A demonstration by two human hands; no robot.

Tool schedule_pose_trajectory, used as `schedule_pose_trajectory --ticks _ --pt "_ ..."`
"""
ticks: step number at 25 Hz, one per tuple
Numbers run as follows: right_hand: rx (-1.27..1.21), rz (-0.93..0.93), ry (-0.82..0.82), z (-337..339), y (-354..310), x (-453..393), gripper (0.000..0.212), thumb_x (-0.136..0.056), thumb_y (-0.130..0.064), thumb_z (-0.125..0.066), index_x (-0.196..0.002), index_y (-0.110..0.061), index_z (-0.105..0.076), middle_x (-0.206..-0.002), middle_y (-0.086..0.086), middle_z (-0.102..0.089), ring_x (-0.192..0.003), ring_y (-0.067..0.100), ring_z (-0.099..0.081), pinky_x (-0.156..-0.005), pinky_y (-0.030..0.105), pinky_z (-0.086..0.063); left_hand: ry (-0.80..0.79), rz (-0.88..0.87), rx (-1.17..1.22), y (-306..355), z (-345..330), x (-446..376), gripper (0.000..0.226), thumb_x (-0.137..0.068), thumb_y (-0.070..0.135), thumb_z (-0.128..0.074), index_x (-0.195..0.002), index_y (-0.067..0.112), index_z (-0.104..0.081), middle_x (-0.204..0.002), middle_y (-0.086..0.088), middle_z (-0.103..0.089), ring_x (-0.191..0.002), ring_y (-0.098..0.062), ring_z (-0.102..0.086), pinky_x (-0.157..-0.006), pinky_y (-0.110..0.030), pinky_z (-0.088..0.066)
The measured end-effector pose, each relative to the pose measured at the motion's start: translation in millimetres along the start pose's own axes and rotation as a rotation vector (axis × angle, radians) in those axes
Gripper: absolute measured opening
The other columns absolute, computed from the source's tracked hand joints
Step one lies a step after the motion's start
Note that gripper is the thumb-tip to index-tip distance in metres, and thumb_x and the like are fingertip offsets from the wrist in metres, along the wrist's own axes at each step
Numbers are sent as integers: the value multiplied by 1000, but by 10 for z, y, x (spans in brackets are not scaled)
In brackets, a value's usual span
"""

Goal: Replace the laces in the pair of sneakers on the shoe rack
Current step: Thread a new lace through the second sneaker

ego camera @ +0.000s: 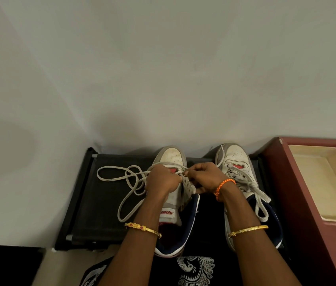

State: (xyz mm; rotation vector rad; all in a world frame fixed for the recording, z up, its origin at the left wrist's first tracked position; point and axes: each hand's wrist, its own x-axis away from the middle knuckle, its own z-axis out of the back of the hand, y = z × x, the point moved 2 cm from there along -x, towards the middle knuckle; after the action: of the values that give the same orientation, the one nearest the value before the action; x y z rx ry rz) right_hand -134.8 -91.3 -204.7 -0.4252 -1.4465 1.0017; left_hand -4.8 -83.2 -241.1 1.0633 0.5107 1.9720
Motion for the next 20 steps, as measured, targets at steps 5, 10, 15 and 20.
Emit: schedule_pose_trajectory --ticks 5,10,15,20 --pt "-26 8 25 -31 57 -31 15 -92 -3 -56 -76 -4 -58 -62 7 -54 -45 9 -53 -37 17 -46 -11 -106 -174 53 19 77 23 -88 29 -58 -101 13 -69 -105 -8 -64 -105 -27 -57 -95 -45 -45" --pt "283 162 339 70 129 -24 20 -88 -8 -57 -69 -14 -56 -78 10 -60 -74 25 -58 -71 35 -52 174 -339 -345 251 153 705 38 -83 56 -54 -88 21 -69 -108 1 -59 -110 -18 -49 -101 -41 -34" --pt "291 348 617 143 13 233 8 -89 -1 -51 -84 -2 -57 -88 12 -59 -81 23 -53 -68 23 -33 134 -277 -463 272 55 893 49 -80 60 -52 -58 17 -52 -58 4 -50 -69 -18 -55 -85 -35 -43" --pt "166 785 905 317 -259 907 17 -82 14 -46 -83 -2 -53 -92 16 -52 -75 8 -45 -67 4 -31 150 -233 -425 255 18 915 50 -82 60 -51 -78 11 -61 -76 0 -56 -85 -22 -54 -96 -39 -36"
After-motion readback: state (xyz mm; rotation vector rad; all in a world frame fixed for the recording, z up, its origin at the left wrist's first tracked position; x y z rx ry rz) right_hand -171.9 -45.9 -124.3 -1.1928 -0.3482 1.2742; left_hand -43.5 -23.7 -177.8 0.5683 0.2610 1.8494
